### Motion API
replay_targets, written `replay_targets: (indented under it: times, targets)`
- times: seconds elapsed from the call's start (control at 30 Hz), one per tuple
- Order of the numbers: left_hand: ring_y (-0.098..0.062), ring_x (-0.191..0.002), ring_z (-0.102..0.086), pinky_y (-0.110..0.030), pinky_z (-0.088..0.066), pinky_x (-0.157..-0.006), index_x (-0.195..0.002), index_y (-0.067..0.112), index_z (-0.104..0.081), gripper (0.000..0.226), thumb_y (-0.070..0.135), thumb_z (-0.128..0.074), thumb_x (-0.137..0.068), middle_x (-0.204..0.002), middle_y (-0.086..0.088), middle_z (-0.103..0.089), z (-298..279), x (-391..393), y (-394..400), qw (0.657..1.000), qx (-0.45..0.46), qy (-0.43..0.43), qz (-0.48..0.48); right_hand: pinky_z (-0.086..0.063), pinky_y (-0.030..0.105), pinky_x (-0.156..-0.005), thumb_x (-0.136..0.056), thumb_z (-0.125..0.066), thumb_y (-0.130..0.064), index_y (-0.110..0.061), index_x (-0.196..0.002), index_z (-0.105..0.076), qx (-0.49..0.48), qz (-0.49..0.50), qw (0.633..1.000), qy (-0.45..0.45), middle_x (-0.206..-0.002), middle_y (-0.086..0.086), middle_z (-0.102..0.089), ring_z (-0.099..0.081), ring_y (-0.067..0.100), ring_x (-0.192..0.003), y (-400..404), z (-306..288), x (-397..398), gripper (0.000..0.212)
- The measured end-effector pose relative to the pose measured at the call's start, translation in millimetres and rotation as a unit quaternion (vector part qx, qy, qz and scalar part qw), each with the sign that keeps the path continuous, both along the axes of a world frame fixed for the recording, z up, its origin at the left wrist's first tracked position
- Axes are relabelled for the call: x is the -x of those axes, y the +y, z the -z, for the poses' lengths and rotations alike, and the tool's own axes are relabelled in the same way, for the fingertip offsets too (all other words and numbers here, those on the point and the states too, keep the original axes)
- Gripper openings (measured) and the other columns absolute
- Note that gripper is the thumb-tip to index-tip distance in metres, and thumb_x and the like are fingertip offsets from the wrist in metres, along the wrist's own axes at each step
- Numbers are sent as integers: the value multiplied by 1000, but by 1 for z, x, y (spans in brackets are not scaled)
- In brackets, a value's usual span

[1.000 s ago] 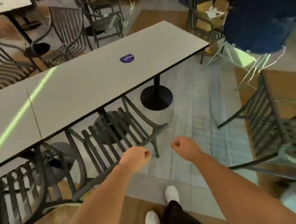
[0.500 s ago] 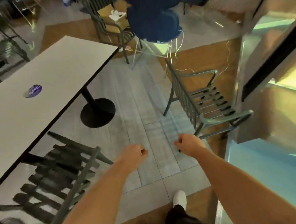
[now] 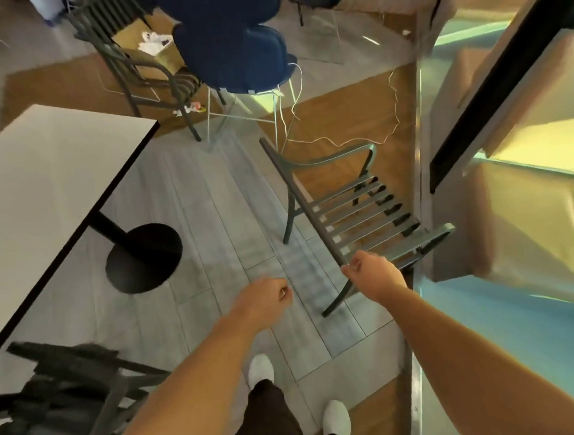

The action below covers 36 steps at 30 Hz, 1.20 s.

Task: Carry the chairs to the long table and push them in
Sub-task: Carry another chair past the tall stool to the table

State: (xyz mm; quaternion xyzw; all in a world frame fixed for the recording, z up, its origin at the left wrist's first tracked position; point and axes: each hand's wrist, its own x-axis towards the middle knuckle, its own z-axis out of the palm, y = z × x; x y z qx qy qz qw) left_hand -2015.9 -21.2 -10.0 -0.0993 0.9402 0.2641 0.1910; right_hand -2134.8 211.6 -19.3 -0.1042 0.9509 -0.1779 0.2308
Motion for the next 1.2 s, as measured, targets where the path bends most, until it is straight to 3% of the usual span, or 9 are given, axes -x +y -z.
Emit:
replay_targets:
  times: [0.2,0.37,0.53,0.67,0.77,0.9,0.97,1.1,1.2]
  targets:
    - [-23,-89,-61,-43,-53,-80,-104,16,-68,27,37,-52,-102,-98,-2,-65,15,115,-51,997,10,37,67,-56,43,-95,-94,-54,-67,-25,-138,-51,17,30,999,-27,-130,3,-58,-61,24,-111,-41,15,53,61]
    - [-21,-112,-56,-38,-49,-90,-126,21,-65,32,38,-51,-103,-120,0,-60,16,213,-98,987,1,77,140,-54,45,-99,-86,-56,-77,-27,-144,-46,12,78,992,-101,-136,3,-55,-59,25,-116,-81,27,88,77]
    - [-21,-138,-37,-39,-42,-106,-152,25,-43,57,38,-60,-100,-148,0,-45,25,293,-132,958,52,81,270,-55,43,-94,-93,-62,-60,-23,-149,-39,-9,117,984,-136,-130,6,-56,-61,26,-109,-118,48,110,71]
    - [-23,-149,-26,-41,-24,-121,-158,26,-33,69,35,-66,-98,-160,-1,-35,45,339,-138,927,112,63,353,-54,40,-87,-96,-62,-50,-20,-146,-40,-14,150,977,-152,-127,5,-56,-61,27,-106,-135,63,118,62]
    - [-24,-151,-24,-46,-10,-126,-157,26,-37,65,29,-65,-98,-159,-1,-38,61,364,-135,913,151,47,376,-51,38,-84,-99,-60,-44,-20,-139,-44,-12,167,973,-158,-120,4,-58,-61,26,-102,-137,69,124,49]
    - [-25,-145,-34,-46,-6,-127,-150,30,-47,53,27,-61,-99,-149,0,-51,75,390,-127,896,183,25,404,-50,32,-73,-98,-57,-37,-25,-108,-52,-32,162,971,-171,-85,-5,-57,-60,17,-79,-132,74,134,16]
    - [-26,-140,-41,-45,-10,-126,-149,31,-51,52,26,-62,-98,-144,0,-56,80,397,-123,883,204,16,422,-51,32,-72,-96,-59,-32,-22,-105,-59,-45,152,971,-181,-84,-3,-59,-63,20,-82,-131,74,140,14]
    - [-26,-130,-51,-41,-30,-116,-141,33,-58,44,24,-63,-99,-138,0,-62,91,404,-118,860,259,30,439,-47,31,-71,-96,-59,-25,-18,-119,-64,-55,149,971,-178,-90,0,-60,-59,23,-81,-135,80,143,24]
    - [-27,-126,-54,-41,-34,-112,-138,32,-63,39,26,-64,-100,-134,-2,-66,93,402,-116,852,287,26,437,-48,30,-72,-99,-56,-20,-17,-122,-64,-54,180,969,-163,-88,-1,-58,-57,21,-77,-140,84,139,24]
